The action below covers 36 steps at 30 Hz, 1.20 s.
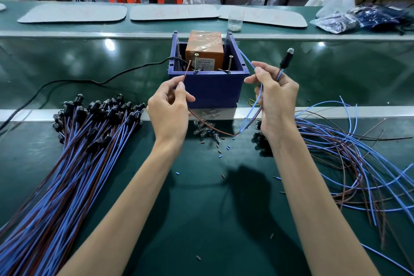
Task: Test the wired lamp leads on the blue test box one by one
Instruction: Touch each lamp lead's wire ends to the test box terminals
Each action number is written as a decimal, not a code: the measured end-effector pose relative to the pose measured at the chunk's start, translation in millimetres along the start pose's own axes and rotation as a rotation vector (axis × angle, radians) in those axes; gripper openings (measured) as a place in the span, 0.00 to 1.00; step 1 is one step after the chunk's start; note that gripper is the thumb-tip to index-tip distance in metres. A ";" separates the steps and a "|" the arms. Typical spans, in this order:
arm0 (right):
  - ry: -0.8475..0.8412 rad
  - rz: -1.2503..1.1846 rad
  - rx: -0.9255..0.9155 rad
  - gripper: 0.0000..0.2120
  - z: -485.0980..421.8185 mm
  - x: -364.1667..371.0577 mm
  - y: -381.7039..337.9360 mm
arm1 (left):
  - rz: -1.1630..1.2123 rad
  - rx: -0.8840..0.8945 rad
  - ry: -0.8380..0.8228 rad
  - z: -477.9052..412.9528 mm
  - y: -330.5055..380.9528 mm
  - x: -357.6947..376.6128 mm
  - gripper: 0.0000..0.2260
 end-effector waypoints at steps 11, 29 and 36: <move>0.024 0.006 0.116 0.12 -12.8 -10.3 12.6 | -0.049 -0.120 -0.039 -30.6 4.2 1.6 0.10; -0.068 0.063 0.135 0.12 -13.0 -2.7 22.9 | -0.021 -0.192 -0.054 -30.4 -4.0 0.2 0.09; -0.070 0.065 0.139 0.12 -14.7 -5.0 22.5 | -0.032 -0.191 -0.078 -27.7 -4.0 2.6 0.10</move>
Point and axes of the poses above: each hand's wrist, its own z-axis away from the middle knuckle, its own x-axis out of the palm, y = z × x, the point moved 7 cm from there along -z, towards the middle knuckle, and after that the axes turned 6 degrees about y, right-handed, at the moved point
